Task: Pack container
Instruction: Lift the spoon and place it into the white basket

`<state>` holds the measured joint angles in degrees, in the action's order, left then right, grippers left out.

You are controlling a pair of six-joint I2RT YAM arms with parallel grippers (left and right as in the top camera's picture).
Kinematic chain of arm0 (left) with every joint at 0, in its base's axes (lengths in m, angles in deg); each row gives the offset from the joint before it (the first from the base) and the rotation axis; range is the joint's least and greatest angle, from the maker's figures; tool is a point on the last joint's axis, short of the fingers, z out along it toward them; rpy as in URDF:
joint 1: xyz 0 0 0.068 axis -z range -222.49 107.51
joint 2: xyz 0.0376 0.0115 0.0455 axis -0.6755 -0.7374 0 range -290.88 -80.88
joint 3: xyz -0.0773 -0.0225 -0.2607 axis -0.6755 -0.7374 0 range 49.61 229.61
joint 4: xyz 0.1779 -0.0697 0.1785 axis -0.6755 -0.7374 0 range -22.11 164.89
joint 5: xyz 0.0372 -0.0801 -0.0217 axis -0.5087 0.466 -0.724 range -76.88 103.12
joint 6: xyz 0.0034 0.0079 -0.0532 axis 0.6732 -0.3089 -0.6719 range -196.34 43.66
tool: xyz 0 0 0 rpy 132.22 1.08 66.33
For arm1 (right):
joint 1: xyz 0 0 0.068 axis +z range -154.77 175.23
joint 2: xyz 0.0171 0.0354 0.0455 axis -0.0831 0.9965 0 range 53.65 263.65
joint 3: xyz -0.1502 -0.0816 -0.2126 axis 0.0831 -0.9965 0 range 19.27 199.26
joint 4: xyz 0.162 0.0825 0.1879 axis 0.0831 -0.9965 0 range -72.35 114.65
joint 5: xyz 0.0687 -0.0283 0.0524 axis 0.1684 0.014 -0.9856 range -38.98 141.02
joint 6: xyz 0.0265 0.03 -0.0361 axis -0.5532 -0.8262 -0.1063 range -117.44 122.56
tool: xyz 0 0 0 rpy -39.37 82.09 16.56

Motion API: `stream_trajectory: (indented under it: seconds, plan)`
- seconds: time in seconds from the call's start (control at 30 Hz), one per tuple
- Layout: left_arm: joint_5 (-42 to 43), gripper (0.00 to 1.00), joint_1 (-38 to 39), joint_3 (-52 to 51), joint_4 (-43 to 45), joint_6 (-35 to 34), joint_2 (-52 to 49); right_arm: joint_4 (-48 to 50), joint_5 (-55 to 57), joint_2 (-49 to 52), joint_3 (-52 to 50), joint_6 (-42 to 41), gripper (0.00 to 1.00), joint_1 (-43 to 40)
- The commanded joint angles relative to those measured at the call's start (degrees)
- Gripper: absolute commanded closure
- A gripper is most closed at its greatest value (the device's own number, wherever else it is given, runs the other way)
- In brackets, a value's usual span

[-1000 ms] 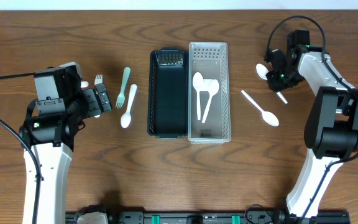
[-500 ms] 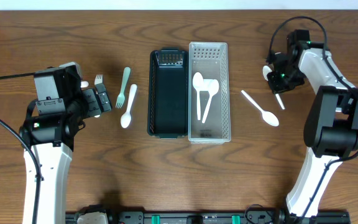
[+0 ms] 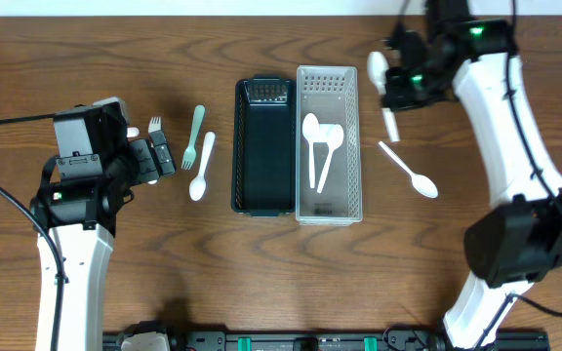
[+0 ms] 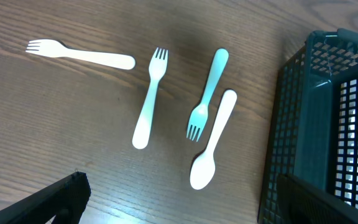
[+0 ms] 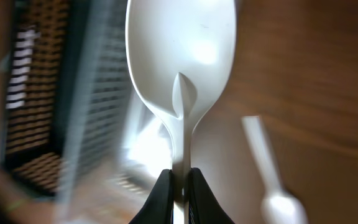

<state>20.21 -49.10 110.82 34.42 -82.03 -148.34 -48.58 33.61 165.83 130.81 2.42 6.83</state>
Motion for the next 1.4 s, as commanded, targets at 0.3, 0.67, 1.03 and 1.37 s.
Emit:
stream_trajectory:
  seconds: [0.3,0.67,1.03,1.37]
  plan:
    - [-0.68,0.02,-0.22,1.18,-0.02,0.98,-0.33,13.44,5.84,1.40,-15.76,-20.85,0.73,17.38]
    - [-0.70,0.02,-0.22,1.18,-0.04,0.98,-0.33,19.85,7.85,-3.56,-15.54,-17.99,0.56,13.35]
    - [-0.70,0.02,-0.22,1.18,-0.02,0.98,-0.33,17.05,19.61,-5.86,-17.38,-11.78,0.53,-4.48]
    - [-0.70,0.02,-0.22,1.18,-0.02,0.98,-0.33,19.02,13.88,-0.48,-27.63,17.99,0.53,-8.50]
